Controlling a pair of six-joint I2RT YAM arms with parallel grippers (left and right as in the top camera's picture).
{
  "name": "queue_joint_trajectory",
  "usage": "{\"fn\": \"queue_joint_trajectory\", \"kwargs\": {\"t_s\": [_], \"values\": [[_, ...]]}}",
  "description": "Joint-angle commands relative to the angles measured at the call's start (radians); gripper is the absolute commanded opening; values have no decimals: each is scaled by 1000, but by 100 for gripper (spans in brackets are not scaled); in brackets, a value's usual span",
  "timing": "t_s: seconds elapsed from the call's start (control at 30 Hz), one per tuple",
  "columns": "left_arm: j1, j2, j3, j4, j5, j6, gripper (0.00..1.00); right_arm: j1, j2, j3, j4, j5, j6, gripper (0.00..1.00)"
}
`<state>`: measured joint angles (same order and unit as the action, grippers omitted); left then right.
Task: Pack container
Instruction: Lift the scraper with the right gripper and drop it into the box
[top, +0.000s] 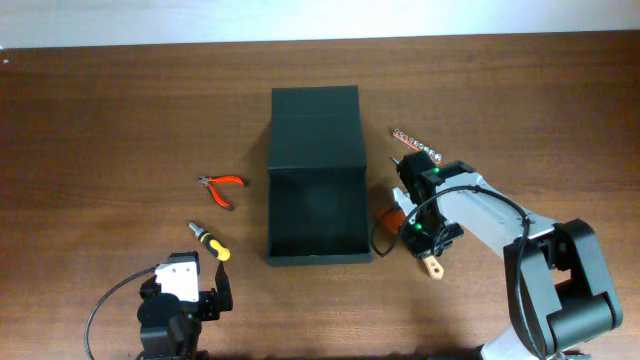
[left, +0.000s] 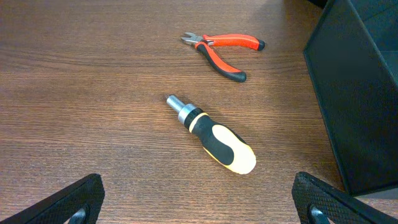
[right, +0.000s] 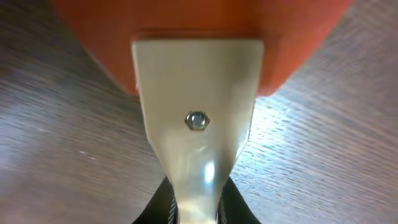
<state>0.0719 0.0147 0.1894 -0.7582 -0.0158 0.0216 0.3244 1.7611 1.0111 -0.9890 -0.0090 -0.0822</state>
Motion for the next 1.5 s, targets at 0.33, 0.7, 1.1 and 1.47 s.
{"fn": "queue_joint_trajectory", "kwargs": {"t_s": [0.33, 0.7, 1.1, 1.47], "values": [[5, -9, -5, 2, -3, -6, 99, 9, -97, 208, -81, -13, 13, 9], [5, -9, -5, 3, -3, -6, 99, 14, -208, 356, -150, -13, 12, 8], [5, -9, -5, 2, -3, -6, 99, 245, -209, 436, -163, -73, -44, 8], [5, -9, -5, 2, -3, -6, 99, 351, -102, 374, -44, -67, -44, 8]]}}
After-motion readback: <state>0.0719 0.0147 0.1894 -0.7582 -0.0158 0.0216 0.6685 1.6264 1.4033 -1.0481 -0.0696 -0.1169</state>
